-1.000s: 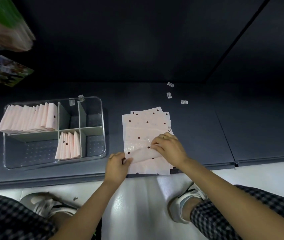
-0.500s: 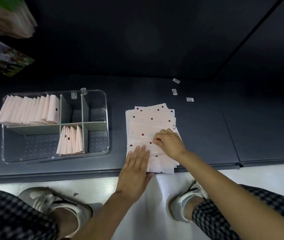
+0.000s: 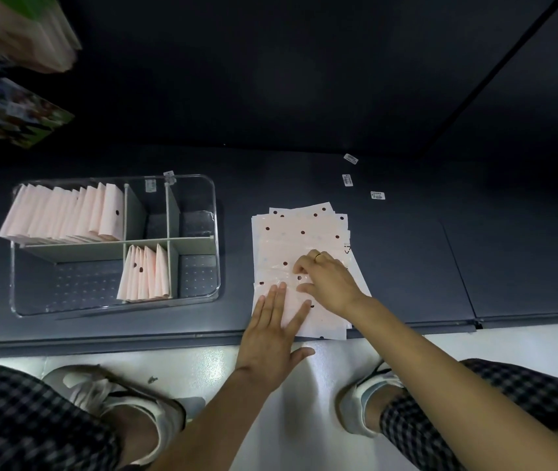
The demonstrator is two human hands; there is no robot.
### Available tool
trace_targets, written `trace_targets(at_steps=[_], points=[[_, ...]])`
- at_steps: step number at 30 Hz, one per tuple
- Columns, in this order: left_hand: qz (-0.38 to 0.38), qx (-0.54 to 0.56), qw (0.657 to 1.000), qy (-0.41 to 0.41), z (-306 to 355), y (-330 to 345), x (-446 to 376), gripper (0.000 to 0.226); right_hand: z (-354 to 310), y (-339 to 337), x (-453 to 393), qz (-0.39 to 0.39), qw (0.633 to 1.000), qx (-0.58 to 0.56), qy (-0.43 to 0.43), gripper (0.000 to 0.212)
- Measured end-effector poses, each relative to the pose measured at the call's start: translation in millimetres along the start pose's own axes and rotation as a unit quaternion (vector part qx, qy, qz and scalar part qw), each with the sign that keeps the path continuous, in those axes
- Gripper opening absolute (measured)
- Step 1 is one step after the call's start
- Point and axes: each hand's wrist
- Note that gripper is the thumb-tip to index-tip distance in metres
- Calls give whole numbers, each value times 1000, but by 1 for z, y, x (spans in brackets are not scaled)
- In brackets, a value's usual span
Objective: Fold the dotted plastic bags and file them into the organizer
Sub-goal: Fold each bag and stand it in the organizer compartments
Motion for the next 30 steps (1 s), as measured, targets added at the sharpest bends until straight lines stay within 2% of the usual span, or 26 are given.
trace_targets(at_steps=[3, 7, 10, 12, 13, 15, 17, 18, 20, 21, 22, 24, 26, 30], points=[[-38, 22, 999, 19, -2, 6, -1, 77, -4, -7, -8, -38, 999, 8, 12, 29], [-35, 21, 999, 20, -2, 7, -1, 79, -7, -17, -19, -104, 994, 24, 19, 23], [-48, 35, 998, 29, -5, 4, -1, 77, -8, -18, -20, -119, 993, 17, 21, 21], [-28, 108, 994, 19, -9, -4, 1, 71, -8, -18, -17, -115, 993, 5, 26, 20], [13, 178, 984, -6, -10, -10, 4, 64, -7, -19, -14, -109, 994, -7, 30, 19], [148, 309, 935, -93, -9, -25, 12, 42, -7, -24, -7, -84, 994, -55, 49, 17], [240, 416, 850, -217, -6, -36, 17, 20, -8, -32, 6, -50, 976, -193, 90, 12], [238, 493, 790, -276, -4, -43, 18, 13, -11, -35, 14, -33, 951, -287, 112, 9], [177, 639, 662, -350, -2, -59, 19, 7, -21, -39, 33, -3, 898, -419, 134, 12], [145, 691, 612, -357, -2, -65, 19, 7, -27, -38, 42, 8, 880, -456, 135, 11], [118, 727, 579, -349, -2, -71, 20, 10, -33, -37, 51, 14, 865, -484, 131, 9], [89, 773, 545, -310, -1, -83, 25, 16, -47, -31, 66, 18, 836, -535, 122, 8], [94, 796, 524, -286, -1, -93, 32, 19, -60, -26, 76, 30, 816, -564, 125, 11], [98, 803, 510, -292, -8, -104, 42, 21, -79, -22, 85, 56, 822, -552, 128, 18]])
Point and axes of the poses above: each hand's wrist, its own x-axis away from the middle knuckle, its own y-axis out of the palm, z = x × y, and after that the axes turned 10 degrees about -x, right-handed
